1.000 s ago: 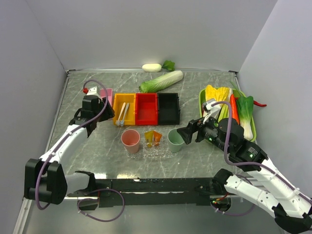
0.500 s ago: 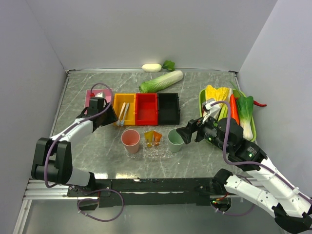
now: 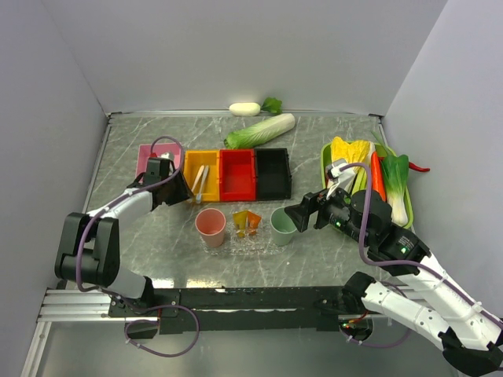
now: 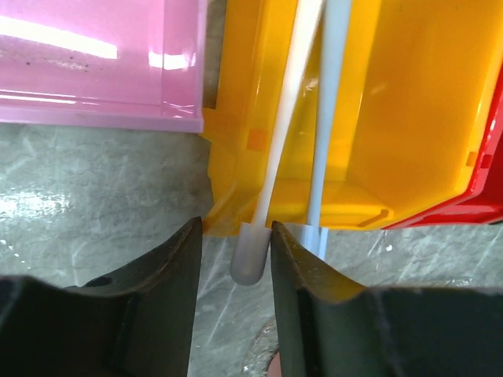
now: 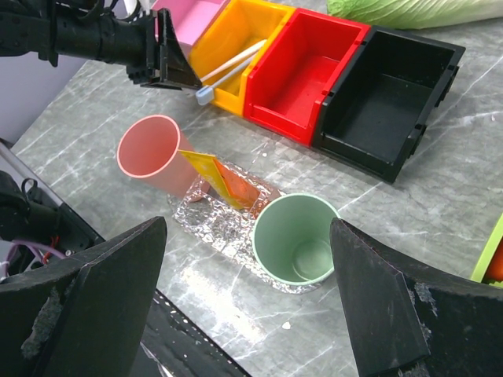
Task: Prepare toiletry sets of a toothbrush and toothpaste on the tray
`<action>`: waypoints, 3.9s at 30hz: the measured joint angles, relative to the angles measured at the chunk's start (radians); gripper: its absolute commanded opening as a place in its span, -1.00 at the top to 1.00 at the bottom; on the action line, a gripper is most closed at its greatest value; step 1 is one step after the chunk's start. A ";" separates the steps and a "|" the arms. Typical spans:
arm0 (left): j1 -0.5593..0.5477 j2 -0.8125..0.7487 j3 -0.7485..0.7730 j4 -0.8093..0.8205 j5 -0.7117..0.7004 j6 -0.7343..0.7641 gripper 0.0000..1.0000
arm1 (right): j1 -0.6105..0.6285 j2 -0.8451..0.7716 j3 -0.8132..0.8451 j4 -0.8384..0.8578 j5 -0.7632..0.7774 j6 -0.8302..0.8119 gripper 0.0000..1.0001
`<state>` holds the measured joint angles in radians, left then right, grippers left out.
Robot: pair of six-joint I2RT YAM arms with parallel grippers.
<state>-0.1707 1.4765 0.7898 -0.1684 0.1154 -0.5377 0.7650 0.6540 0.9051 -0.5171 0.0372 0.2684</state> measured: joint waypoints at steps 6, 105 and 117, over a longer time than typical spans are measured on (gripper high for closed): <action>0.000 0.004 0.005 0.006 0.029 0.000 0.45 | 0.000 -0.001 -0.010 -0.001 0.000 0.000 -0.83; -0.003 -0.697 0.049 -0.331 0.291 -0.129 0.20 | 0.090 1.192 0.633 0.582 -0.521 0.547 0.99; -0.003 -0.734 0.069 -0.313 0.308 -0.090 -0.59 | 0.044 1.184 0.619 0.618 -0.537 0.541 1.00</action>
<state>-0.1738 0.7425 0.8589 -0.4816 0.4236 -0.6273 0.8089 1.8385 1.5242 0.1013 -0.5003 0.8089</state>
